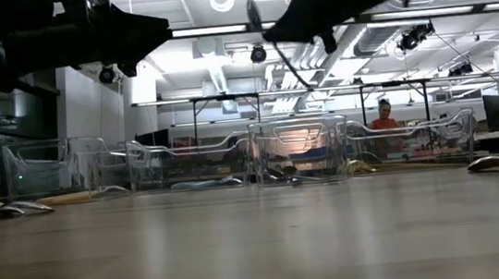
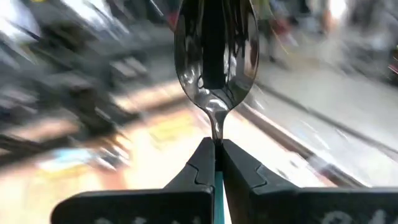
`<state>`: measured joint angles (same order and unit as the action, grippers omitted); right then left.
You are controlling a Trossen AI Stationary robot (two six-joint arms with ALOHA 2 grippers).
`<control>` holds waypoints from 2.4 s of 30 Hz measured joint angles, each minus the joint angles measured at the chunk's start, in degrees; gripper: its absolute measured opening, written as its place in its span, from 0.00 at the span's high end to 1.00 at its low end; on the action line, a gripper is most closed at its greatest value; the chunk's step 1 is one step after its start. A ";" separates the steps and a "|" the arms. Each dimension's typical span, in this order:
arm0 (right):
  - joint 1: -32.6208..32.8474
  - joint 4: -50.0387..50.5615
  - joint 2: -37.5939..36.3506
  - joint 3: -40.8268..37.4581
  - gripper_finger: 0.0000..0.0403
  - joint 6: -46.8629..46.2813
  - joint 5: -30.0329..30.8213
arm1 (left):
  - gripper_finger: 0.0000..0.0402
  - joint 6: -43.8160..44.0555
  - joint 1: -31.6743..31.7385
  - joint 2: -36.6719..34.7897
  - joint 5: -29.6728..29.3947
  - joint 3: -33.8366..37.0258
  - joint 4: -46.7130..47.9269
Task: Sort silverware by color (type)
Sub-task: Put the black spoon into the middle right transparent bin, then put the gold spoon into the right transparent bin
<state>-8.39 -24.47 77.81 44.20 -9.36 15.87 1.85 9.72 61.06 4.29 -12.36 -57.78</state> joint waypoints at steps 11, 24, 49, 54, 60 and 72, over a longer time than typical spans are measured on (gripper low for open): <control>-12.66 38.10 13.22 22.82 1.00 -10.51 4.96 | 0.71 -0.06 0.00 0.00 0.00 0.00 0.09; -18.66 46.36 29.44 30.20 1.00 -16.23 -4.17 | 0.71 -0.17 0.00 0.00 0.00 0.00 0.07; -19.01 51.65 31.37 31.92 0.87 -18.70 -4.32 | 0.71 -0.11 0.00 0.00 0.00 0.00 0.07; -19.01 51.04 31.18 31.88 0.82 -15.13 -4.31 | 0.71 -0.02 0.00 0.00 0.00 0.00 0.07; -18.28 52.12 26.75 31.83 0.80 -8.15 -2.73 | 0.71 -1.00 0.00 0.00 0.01 0.00 0.07; -6.18 55.10 21.05 31.81 0.80 2.73 8.36 | 0.71 1.09 0.00 -2.42 1.73 -0.02 2.01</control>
<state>-14.56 30.63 98.87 76.01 -6.63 24.23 2.94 9.72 58.64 6.03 -12.38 -55.77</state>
